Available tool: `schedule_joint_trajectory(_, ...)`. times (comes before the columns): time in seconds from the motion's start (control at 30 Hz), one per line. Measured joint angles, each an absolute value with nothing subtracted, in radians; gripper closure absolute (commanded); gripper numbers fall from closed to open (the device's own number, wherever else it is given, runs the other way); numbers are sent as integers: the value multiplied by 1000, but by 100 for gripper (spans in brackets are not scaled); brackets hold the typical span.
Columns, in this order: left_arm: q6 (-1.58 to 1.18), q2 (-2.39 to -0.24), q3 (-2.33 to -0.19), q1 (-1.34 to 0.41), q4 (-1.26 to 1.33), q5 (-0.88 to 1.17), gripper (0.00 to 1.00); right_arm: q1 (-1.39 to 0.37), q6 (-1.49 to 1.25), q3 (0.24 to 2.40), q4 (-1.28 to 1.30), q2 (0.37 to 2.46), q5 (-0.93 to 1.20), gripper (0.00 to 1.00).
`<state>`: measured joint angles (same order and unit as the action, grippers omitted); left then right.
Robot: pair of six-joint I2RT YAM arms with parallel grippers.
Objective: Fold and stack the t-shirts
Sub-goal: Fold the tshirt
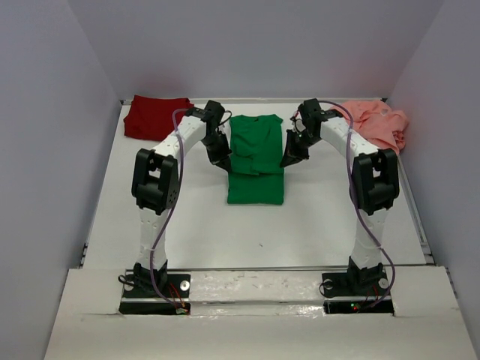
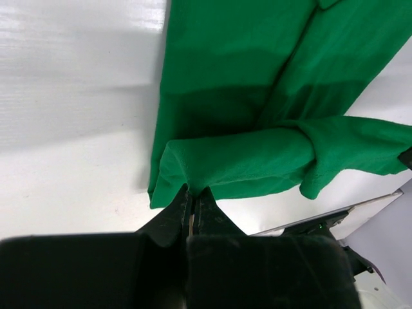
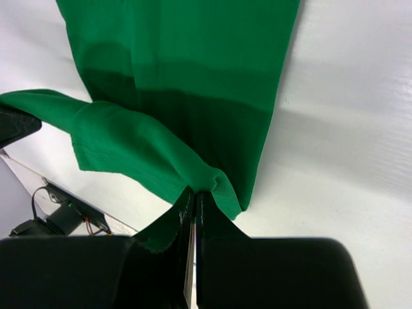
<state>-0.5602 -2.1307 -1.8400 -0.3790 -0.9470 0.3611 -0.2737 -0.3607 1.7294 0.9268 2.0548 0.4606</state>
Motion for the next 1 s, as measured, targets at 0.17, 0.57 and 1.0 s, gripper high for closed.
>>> schedule_joint_trajectory(0.17,-557,-2143,-1862,-377,-951,359,100,-268,-357,1761,927,2086,466,100)
schedule_joint_trajectory(0.57,-562,-2157,-1867,-371,-946,317,1,-261,-347,1770,908,2096,451,40)
schedule_joint_trajectory(1.0,-567,-1999,-1792,-359,-854,286,50,-261,-396,1540,738,1921,545,54)
